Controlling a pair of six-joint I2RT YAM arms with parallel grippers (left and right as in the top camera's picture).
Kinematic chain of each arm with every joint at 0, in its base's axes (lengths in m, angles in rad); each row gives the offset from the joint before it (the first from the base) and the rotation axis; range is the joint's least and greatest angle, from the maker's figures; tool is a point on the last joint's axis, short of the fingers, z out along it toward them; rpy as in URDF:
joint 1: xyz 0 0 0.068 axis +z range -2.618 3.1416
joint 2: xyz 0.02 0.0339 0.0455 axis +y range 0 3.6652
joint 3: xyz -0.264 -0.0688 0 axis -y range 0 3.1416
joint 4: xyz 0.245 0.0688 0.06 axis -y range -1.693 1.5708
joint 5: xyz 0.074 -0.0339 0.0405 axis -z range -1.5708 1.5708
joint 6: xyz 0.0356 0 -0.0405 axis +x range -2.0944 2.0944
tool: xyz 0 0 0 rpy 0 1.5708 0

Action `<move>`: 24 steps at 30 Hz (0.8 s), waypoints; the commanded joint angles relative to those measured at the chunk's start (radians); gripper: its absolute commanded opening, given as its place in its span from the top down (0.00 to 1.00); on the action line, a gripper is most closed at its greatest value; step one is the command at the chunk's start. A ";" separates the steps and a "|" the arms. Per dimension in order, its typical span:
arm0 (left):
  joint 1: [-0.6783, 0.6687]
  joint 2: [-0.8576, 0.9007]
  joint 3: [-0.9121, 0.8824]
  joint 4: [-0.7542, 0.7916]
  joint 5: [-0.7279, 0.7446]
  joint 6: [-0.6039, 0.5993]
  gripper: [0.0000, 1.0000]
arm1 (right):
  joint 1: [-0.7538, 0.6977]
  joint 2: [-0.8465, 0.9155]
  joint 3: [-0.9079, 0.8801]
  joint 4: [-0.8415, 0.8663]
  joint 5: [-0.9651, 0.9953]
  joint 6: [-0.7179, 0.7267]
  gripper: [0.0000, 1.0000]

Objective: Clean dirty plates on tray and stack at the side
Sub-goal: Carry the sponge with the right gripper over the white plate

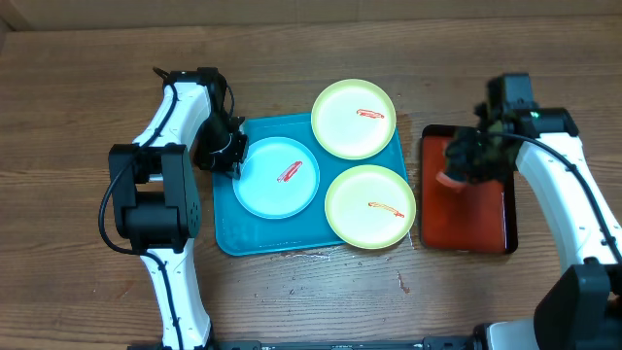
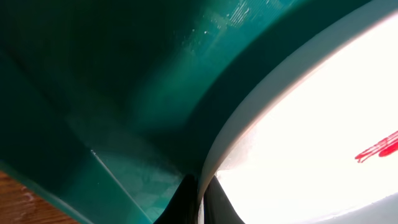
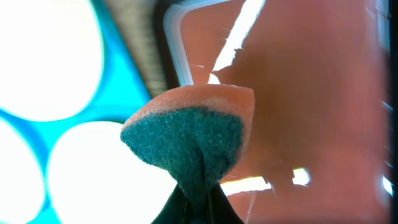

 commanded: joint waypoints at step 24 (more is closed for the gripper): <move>0.055 0.015 -0.014 0.047 0.096 -0.047 0.96 | 0.519 0.546 0.445 0.198 -0.105 0.132 0.96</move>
